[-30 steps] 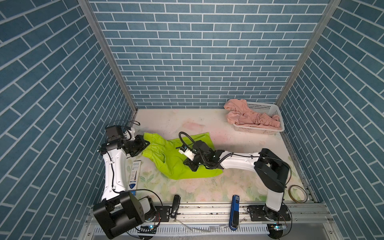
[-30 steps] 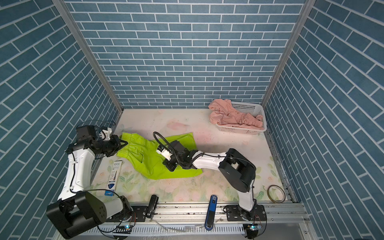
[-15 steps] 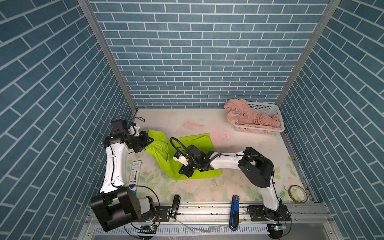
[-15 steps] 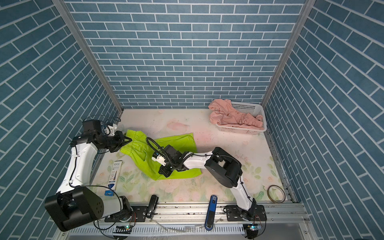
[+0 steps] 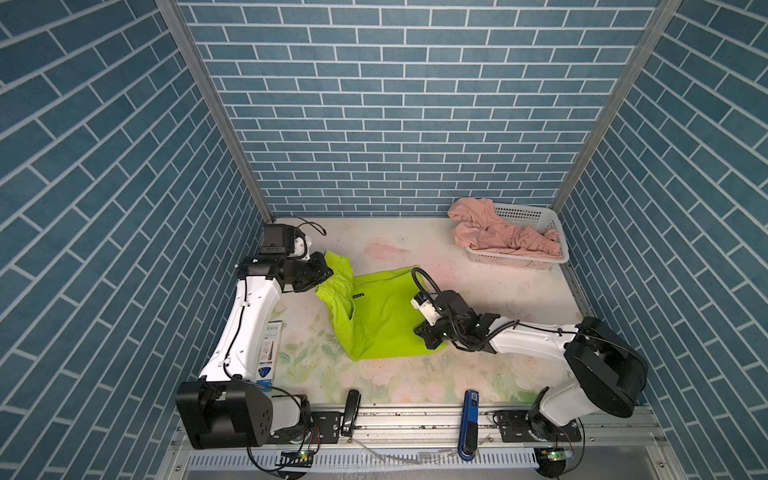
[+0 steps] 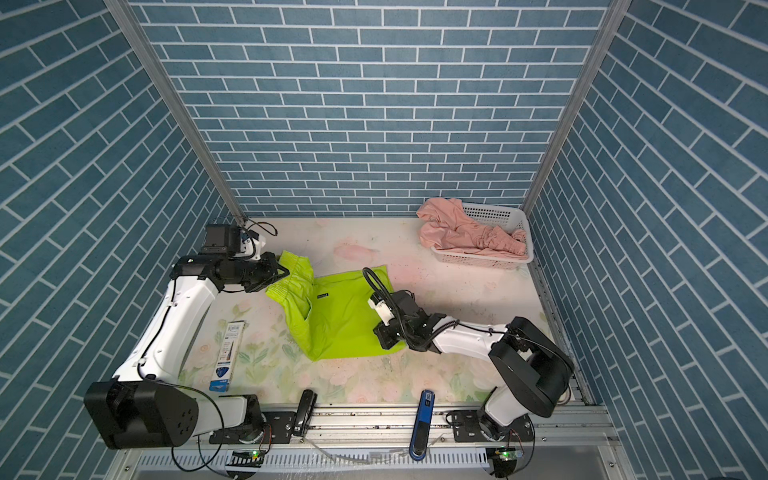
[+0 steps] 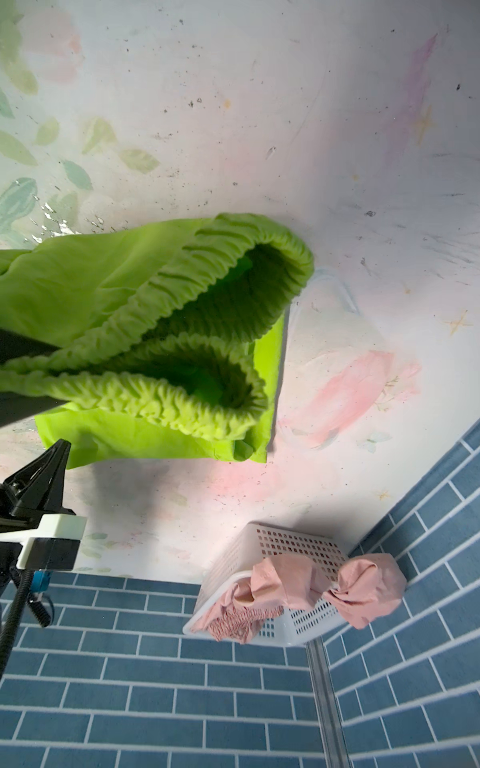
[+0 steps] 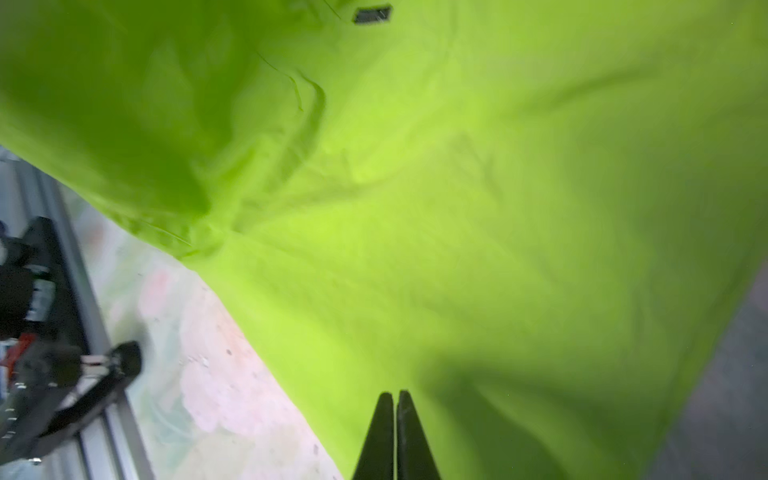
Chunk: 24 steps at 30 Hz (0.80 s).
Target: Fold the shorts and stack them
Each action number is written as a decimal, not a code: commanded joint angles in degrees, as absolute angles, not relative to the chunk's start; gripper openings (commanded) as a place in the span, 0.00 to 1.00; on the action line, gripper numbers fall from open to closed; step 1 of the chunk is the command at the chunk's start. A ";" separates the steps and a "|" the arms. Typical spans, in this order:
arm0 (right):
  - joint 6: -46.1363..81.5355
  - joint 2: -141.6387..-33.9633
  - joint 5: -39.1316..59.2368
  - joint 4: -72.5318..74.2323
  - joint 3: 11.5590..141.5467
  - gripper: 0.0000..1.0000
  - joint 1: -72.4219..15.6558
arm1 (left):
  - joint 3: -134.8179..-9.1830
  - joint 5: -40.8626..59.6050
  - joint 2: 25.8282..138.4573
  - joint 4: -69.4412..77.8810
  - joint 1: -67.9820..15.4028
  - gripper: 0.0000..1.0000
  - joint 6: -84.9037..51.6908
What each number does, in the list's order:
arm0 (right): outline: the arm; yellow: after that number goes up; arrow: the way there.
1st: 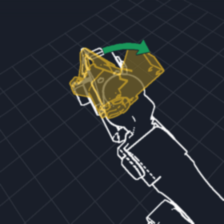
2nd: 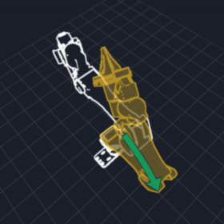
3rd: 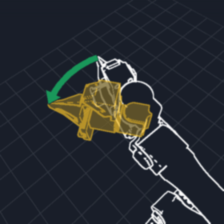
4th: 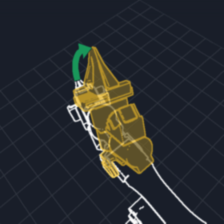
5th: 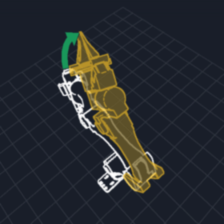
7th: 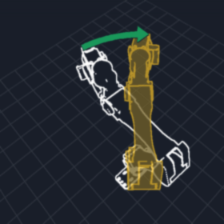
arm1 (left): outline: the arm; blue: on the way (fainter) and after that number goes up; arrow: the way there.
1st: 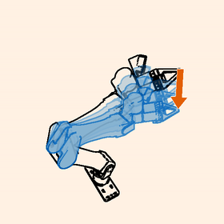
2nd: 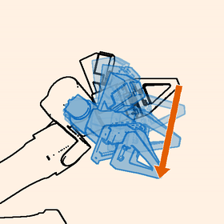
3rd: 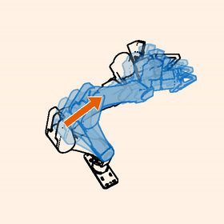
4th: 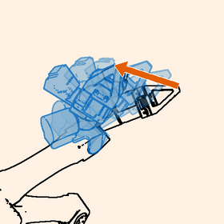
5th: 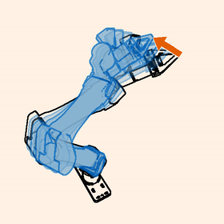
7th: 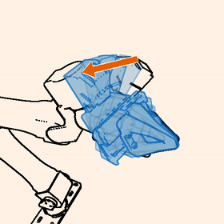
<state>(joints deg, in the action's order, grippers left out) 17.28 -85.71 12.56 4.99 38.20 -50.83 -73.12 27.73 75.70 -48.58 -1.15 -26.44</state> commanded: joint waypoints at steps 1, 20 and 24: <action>20.70 -81.99 6.57 3.87 34.32 0.04 -50.15 | -74.89 25.55 76.74 -47.04 -5.74 0.00 -29.23; 25.14 -85.52 5.89 10.62 28.20 0.00 -50.19 | -78.63 20.53 88.09 -40.38 -22.38 0.00 -37.03; 24.88 -85.47 6.05 11.36 27.73 0.00 -50.11 | -80.50 17.98 90.87 -40.57 -25.45 0.00 -37.27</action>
<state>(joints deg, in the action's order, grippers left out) 23.73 -84.38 6.94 11.25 28.97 -50.24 -78.13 19.62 90.19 -42.39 -23.53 -36.03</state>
